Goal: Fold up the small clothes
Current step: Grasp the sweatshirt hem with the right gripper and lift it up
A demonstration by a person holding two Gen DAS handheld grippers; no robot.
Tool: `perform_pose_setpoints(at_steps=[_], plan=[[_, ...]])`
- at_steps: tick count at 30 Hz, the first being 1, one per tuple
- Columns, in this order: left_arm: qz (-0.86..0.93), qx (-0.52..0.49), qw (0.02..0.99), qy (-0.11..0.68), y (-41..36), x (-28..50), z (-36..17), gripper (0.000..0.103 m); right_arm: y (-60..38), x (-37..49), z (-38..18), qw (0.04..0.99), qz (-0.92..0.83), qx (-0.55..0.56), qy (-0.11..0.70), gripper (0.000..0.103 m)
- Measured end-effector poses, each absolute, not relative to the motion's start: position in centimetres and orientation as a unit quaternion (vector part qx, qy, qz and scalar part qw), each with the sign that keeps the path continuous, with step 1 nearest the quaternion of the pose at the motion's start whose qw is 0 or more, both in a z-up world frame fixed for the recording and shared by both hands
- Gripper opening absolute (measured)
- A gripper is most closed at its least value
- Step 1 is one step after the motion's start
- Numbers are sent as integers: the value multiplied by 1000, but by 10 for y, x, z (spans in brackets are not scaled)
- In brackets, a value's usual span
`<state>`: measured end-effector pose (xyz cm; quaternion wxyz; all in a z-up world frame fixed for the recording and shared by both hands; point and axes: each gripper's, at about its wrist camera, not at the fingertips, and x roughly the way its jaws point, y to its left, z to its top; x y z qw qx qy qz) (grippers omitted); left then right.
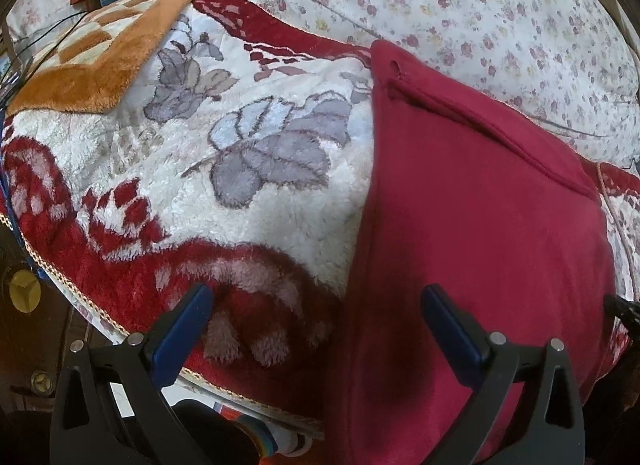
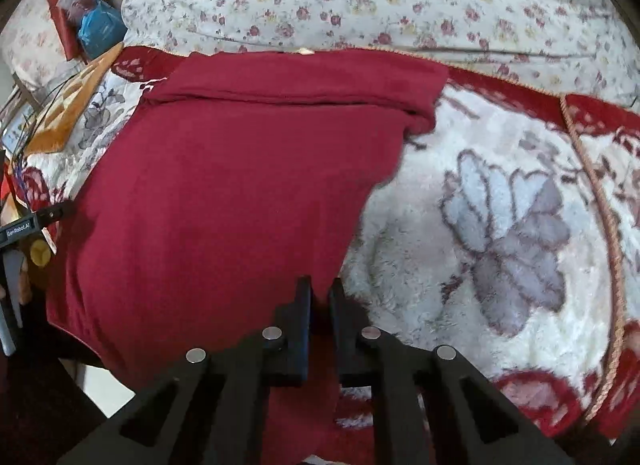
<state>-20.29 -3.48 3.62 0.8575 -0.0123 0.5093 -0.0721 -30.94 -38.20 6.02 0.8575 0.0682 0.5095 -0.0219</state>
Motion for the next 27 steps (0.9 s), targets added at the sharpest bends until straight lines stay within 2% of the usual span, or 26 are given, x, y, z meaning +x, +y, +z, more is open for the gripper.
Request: perform_pose_setpoints(at_steps=[8,10,12,14,23,27], plan=[[-81,-15,856,511,-32,-208,39,103,-391,-318,62,852,-13,108,511,9],[-92,-19,854,511,-30,-215,41,103,-393,-324,65,844,3,135,519,20],[-109,-20,848,518,-28,-221,41,103,-393,-333,65,834,27,147,530,49],[-119,-13,844,523,-30,-226,39,103,-388,-342,60,823,49,148,546,58],[-158,52,820,548,-47,-259,21,103,-365,-370,29,783,88,133,601,69],[-158,46,812,560,-43,-262,15,103,-360,-373,17,766,113,162,612,69]])
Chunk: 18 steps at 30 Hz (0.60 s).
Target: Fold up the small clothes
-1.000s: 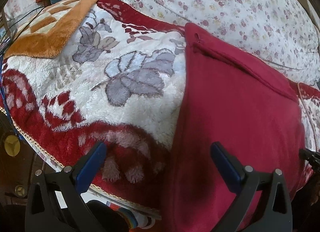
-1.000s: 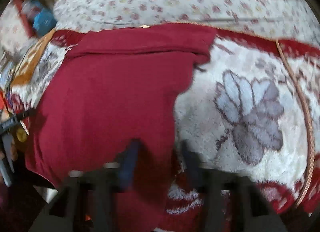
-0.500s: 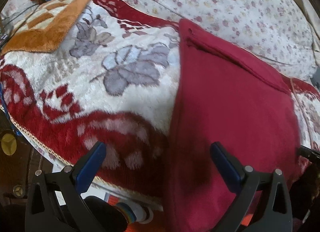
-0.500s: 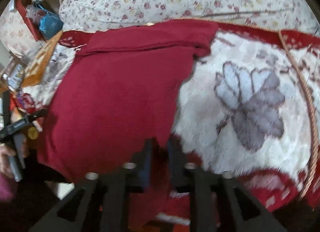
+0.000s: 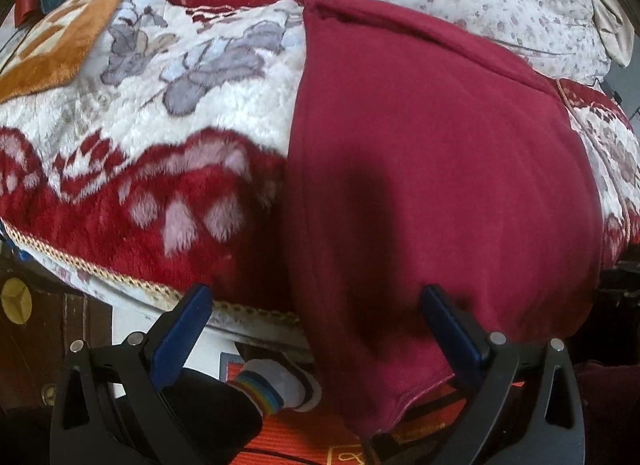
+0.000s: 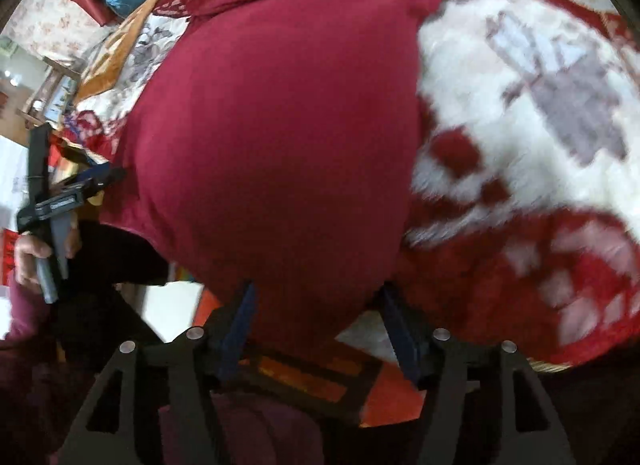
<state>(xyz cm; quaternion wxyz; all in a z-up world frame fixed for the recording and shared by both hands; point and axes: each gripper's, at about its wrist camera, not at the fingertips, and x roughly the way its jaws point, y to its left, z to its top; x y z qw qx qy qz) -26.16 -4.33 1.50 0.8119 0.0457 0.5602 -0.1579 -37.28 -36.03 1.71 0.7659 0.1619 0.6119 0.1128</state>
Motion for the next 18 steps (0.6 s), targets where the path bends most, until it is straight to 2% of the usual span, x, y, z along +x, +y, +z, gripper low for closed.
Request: perform_pose_setpoints(at_steps=[14,18], plan=[[-165,31,795,582,-37,-267,6,103,-339,-372,25,770,179,163,590,69],[-171,38,788,591,-39,-268,2,97,-341,-368,12,763,176,172,597,68]])
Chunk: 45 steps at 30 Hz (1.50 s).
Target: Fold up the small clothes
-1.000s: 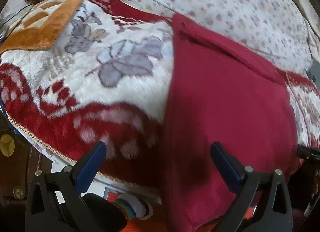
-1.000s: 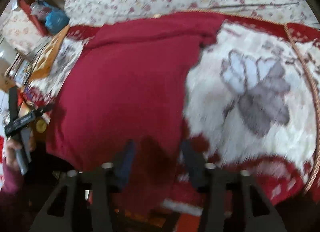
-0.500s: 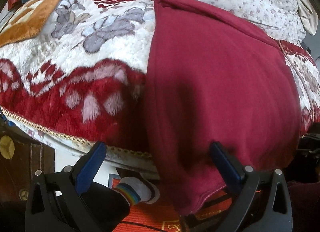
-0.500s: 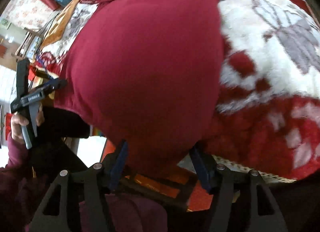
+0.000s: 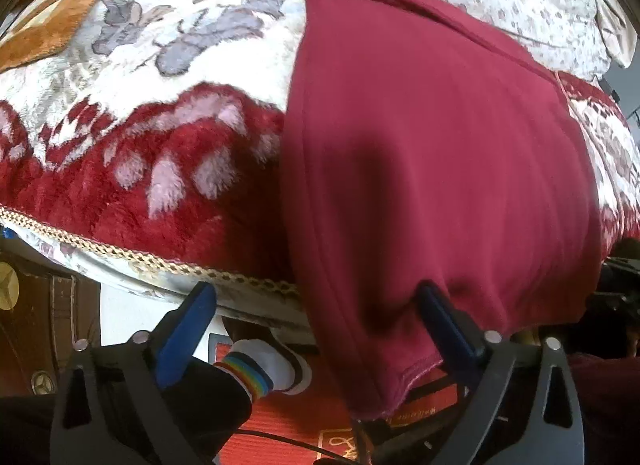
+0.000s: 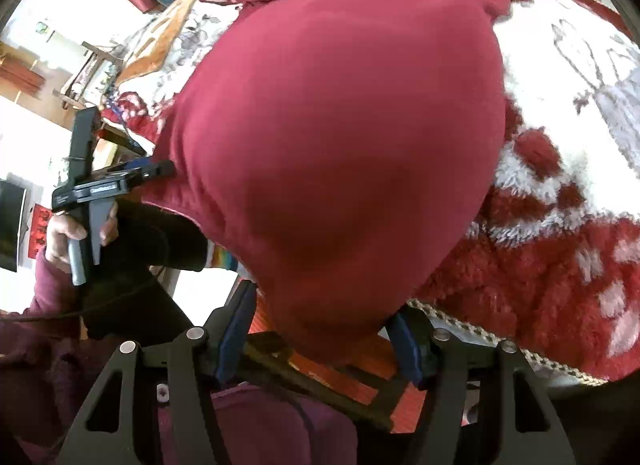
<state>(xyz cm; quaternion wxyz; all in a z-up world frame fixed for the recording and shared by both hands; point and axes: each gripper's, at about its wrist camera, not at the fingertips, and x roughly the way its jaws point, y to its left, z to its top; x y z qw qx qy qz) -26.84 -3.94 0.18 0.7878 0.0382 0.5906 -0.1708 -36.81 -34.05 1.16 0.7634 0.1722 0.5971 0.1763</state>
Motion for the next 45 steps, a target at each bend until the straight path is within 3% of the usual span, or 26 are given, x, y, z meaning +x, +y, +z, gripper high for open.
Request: perform_pose_setpoints(at_steps=[2,3,4,5,6,8,10,20,30,45], plan=[[-173,38,786,592,-41,-269,1,86,-342,-367,5,759,178,188,598,61],[-176,37,785,593,-41,-269,0,79,-343,-366,3,756,179,194,599,49],[-178,35,782,596,-42,-269,-1,63,-343,-366,1,757,177,194,599,41],[-185,29,776,602,-43,-269,-2,48,-343,-366,2,759,176,193,596,26],[-195,21,771,606,-46,-270,-4,40,-344,-365,3,763,173,194,592,18],[-211,11,764,610,-49,-272,-3,13,-346,-366,7,766,176,195,587,15],[-215,17,765,606,-53,-272,4,7,-345,-367,18,771,191,202,573,14],[-265,-64,790,550,-45,-241,80,7,-383,-340,92,810,230,289,455,14],[-236,-71,845,475,-87,-130,137,7,-444,-259,128,853,153,328,377,14],[-186,-99,837,506,-149,27,65,7,-515,-118,60,828,64,384,404,14]])
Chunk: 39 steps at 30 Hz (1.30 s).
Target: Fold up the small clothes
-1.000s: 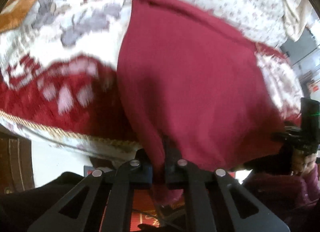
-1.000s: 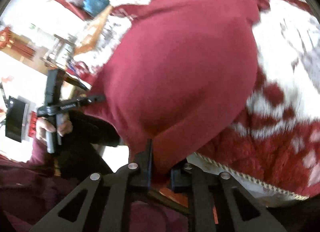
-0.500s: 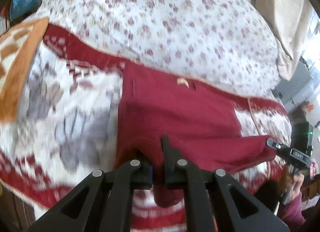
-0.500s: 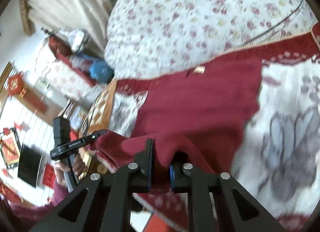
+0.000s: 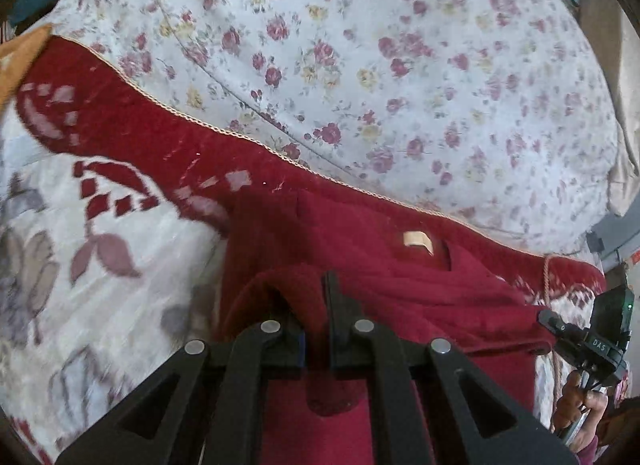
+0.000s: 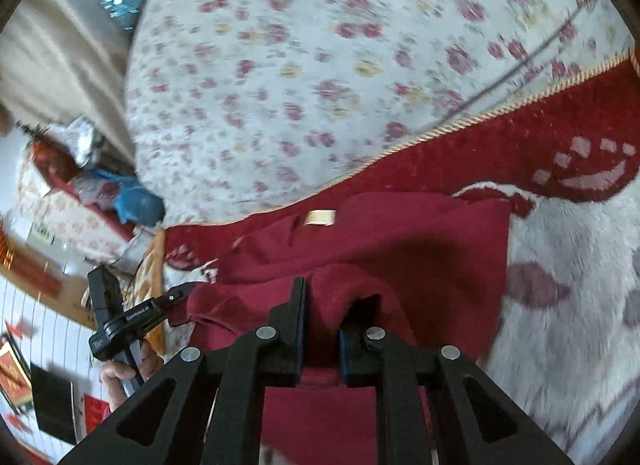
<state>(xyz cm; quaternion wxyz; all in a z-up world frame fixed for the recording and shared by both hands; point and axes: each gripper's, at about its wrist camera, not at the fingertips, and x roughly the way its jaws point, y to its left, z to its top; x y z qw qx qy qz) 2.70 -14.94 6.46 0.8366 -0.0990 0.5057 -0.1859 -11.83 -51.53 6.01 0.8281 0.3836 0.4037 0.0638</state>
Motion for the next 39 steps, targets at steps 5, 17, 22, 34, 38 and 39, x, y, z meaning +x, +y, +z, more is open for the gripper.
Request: perform_pose_setpoints(at_steps=[5,17,22,34,38,39], plan=[[-197,-103,827,516,-158,44,51,40,-530,-105,40,805,55,421,415,18],[-141,-76,855,493,-148,37,59,90,-495,-122,97,876,36,267,400,60],[-99,-24,843,528,-152,41,25,90,-485,-70,51,868,-67,152,468,47],[-112,-24,859,499,-126,12,55,90,-481,-129,94,881,-42,174,438,61],[-116,-17,862,493,-115,-10,65,90,-447,-151,69,858,-20,128,497,61],[-115,-16,861,496,-113,-13,65,90,-439,-153,54,848,-36,98,519,61]])
